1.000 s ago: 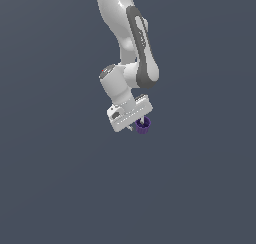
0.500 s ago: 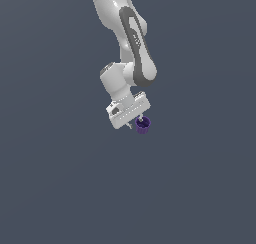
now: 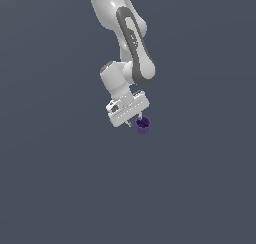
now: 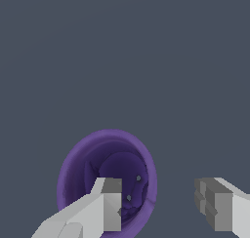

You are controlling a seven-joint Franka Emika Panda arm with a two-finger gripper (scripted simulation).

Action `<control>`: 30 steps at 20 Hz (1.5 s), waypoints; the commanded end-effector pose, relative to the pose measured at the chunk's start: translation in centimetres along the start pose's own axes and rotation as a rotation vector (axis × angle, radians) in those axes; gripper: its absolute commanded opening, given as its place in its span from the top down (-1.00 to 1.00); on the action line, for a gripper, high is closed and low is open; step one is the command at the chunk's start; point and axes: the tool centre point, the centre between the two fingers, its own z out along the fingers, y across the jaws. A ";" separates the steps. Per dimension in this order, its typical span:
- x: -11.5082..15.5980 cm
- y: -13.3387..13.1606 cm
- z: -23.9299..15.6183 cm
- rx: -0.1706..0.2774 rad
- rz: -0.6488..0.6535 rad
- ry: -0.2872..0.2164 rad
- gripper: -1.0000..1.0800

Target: Pick up the object and move it to a goal position.

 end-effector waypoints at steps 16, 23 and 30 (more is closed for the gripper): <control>-0.2 -0.1 2.8 -0.002 -0.004 0.000 -0.23; -0.1 0.0 3.0 -0.002 -0.004 0.001 1.00; -0.1 0.0 2.9 -0.002 -0.004 0.002 1.00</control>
